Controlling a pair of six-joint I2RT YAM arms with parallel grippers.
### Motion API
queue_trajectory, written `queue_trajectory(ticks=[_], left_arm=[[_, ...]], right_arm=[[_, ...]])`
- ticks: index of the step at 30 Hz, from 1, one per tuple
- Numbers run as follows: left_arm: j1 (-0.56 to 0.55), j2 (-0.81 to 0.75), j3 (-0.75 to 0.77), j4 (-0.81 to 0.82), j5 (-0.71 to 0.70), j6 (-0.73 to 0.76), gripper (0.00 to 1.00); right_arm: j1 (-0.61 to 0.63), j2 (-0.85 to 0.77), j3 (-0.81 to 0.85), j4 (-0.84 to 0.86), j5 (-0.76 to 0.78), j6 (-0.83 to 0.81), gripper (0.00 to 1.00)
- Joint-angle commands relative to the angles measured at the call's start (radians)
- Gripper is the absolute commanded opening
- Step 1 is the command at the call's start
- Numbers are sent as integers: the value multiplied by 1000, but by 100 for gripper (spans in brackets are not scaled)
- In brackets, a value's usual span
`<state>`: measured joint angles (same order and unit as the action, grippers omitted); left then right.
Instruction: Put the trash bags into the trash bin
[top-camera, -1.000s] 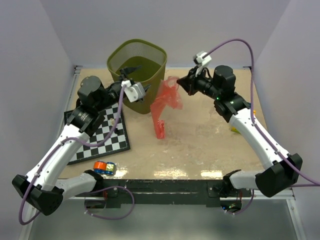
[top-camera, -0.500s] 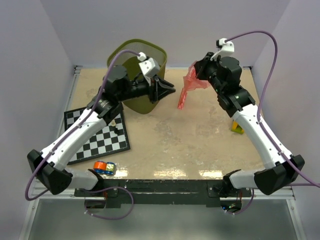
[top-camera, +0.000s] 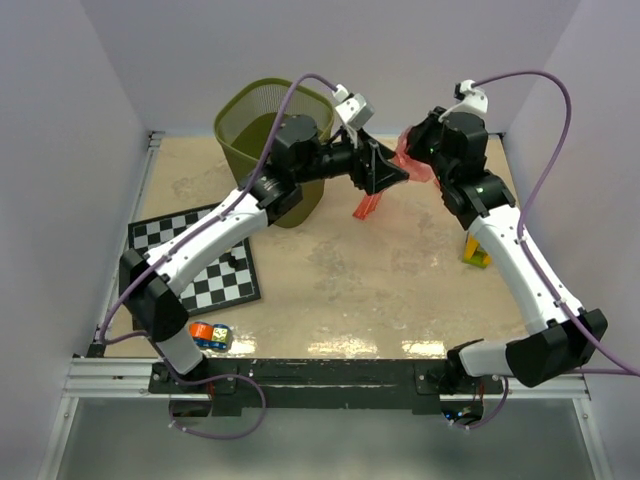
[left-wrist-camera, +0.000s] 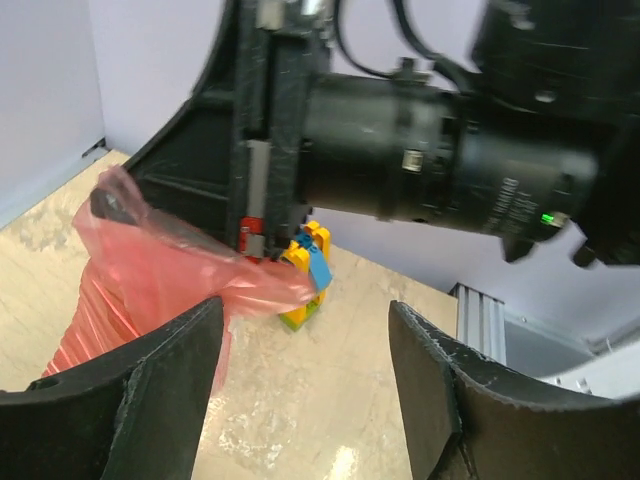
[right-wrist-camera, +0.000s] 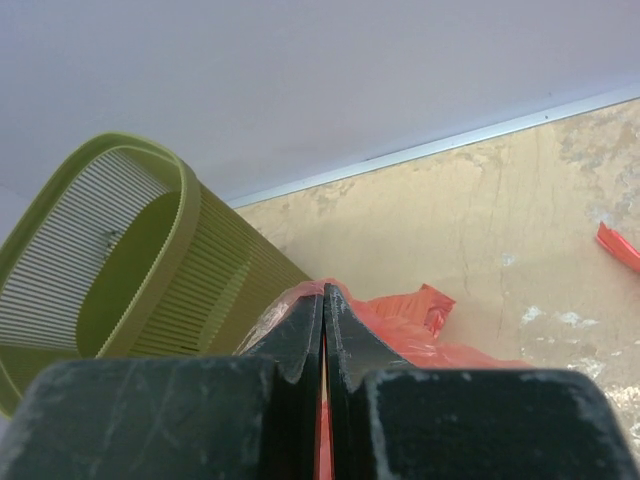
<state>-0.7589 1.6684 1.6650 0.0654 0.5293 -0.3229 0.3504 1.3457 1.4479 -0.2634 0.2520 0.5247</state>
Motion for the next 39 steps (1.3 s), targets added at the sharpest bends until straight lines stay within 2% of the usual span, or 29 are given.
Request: queue_trajectory(ticks=[1, 6, 11, 15, 17, 21, 23, 25, 27, 31, 34, 39], left_arm=[[-16, 68, 110, 24, -126, -110, 72], [-14, 149, 180, -12, -288, -18, 73], [39, 206, 220, -1, -477, 24, 73], [85, 217, 200, 39, -595, 160, 71], [115, 186, 158, 89, -510, 224, 70], [125, 85, 50, 114, -493, 259, 71], [125, 35, 13, 80, -402, 197, 70], [124, -4, -25, 65, -234, 110, 65], [113, -12, -37, 70, -78, -8, 54], [8, 31, -7, 80, 3, -48, 54], [-60, 105, 71, 44, -101, -65, 59], [-114, 211, 219, -114, -405, -94, 66]], right_arm=[[-33, -29, -7, 18, -17, 63, 0], [-76, -31, -20, 24, -115, 95, 0], [-106, -51, -52, 47, -221, 103, 0], [-122, -75, -76, 46, -232, 89, 0], [-139, -88, -86, 47, -234, 80, 0], [-166, -112, -113, 49, -249, 75, 0], [-169, -120, -126, 50, -249, 83, 0], [-169, -123, -135, 52, -281, 92, 0], [-169, -120, -138, 55, -260, 92, 0], [-169, -97, -139, 62, -255, 119, 0], [-171, -79, -129, 56, -255, 136, 0], [-172, -77, -119, 59, -255, 155, 0]])
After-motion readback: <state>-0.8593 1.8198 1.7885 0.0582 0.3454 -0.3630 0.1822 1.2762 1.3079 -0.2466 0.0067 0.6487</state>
